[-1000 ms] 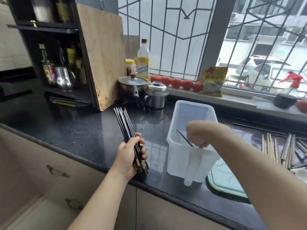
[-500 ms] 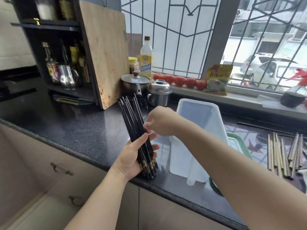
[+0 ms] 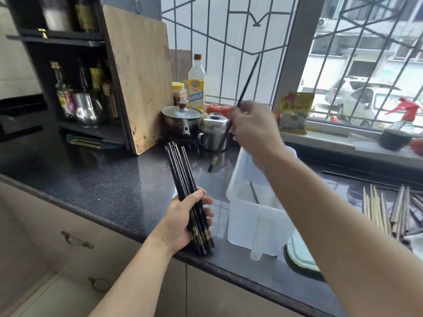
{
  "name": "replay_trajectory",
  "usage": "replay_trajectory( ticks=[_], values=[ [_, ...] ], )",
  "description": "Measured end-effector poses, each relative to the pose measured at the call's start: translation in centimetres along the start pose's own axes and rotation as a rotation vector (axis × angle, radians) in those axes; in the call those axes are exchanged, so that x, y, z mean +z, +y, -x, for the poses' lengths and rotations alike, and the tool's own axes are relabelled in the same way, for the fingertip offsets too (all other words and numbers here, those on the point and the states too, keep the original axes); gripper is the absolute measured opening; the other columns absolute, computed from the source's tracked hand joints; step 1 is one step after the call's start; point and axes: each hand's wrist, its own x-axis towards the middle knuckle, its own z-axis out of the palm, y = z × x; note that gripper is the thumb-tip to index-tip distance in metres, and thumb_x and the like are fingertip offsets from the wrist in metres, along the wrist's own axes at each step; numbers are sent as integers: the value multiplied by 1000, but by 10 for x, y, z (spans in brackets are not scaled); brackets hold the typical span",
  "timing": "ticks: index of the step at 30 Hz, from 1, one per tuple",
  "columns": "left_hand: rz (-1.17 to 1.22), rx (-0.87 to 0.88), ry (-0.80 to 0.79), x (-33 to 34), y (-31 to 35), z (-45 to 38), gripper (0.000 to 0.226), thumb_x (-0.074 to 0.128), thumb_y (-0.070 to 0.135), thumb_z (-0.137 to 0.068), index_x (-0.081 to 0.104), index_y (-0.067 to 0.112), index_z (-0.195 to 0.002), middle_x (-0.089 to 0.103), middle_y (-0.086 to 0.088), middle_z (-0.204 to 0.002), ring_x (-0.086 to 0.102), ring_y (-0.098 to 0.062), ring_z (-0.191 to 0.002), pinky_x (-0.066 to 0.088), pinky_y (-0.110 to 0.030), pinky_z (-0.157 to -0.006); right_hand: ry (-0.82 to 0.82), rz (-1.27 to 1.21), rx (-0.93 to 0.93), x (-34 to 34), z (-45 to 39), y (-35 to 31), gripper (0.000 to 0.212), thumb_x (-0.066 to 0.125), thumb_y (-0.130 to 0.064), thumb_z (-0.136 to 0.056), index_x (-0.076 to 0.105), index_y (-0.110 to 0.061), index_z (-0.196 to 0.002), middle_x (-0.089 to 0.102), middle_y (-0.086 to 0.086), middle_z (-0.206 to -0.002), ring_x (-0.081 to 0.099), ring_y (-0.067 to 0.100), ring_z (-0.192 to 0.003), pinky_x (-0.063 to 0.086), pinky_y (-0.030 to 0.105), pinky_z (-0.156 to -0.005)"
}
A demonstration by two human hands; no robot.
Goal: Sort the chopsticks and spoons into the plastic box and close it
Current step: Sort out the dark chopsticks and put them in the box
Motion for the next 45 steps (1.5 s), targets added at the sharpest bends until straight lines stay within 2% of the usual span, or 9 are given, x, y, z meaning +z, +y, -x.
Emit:
replay_trajectory(
  ticks=[3,7,11,16,22,27,32,40,45],
  values=[
    [6,19,39,-1,-4,-3,10,57,14,-103,57,7,-109,60,-7,-79,55,-22,-60,48,-34,-51,193,291,-94,-44,-15,0,23,58,-28,-100,66,-12,-85,67,6,-80,71,26,-73,61,44,-73],
    [-72,31,71,1,-7,-7,22,60,12,-102,60,-2,-120,57,-8,-75,59,-23,-61,48,-34,-50,-298,910,176,-41,1,38,20,55,-5,-92,64,-4,-74,70,9,-62,71,23,-58,61,33,-57],
    [-106,45,87,1,-7,-6,40,64,13,-101,51,-11,-130,67,-12,-80,62,-24,-62,48,-34,-50,-593,1087,286,-10,4,76,20,53,1,-90,64,-4,-75,64,6,-45,71,23,-55,63,35,-62],
    [-83,43,63,0,-5,1,41,61,16,-102,51,-17,-124,65,-5,-68,55,-20,-57,48,-30,-49,-596,842,465,-17,-7,87,22,51,-11,-100,61,3,-86,75,16,-74,76,28,-65,64,38,-69],
    [88,10,-41,-7,-1,1,32,65,24,-94,58,3,-116,63,-4,-76,53,-16,-59,48,-28,-51,-269,571,89,-23,-7,49,23,55,-15,-95,72,-4,-83,73,11,-74,69,24,-61,58,32,-54],
    [136,8,-135,-8,0,5,12,63,21,-93,59,12,-100,70,-4,-93,55,-16,-60,51,-30,-54,-586,348,22,3,28,21,29,61,-36,-99,77,-12,-97,75,6,-81,55,5,-48,45,17,-48],
    [126,-3,-178,-7,0,7,9,62,19,-94,61,15,-101,70,-4,-92,54,-17,-60,51,-32,-55,-575,422,-4,16,29,19,34,66,-36,-96,80,-10,-81,55,-9,-48,39,-2,-29,27,10,-37],
    [129,-9,-262,-13,0,6,45,97,29,-67,69,19,-100,70,-5,-94,57,-19,-62,52,-33,-58,-488,549,65,31,24,20,33,68,-38,-92,78,-7,-84,75,0,-75,70,19,-74,62,36,-70],
    [106,-56,-161,-6,1,6,9,67,21,-92,71,15,-98,70,-8,-94,59,-19,-64,49,-30,-53,-474,193,263,15,22,7,23,62,-15,-98,71,5,-103,75,17,-89,43,12,-43,35,22,-40]
  ],
)
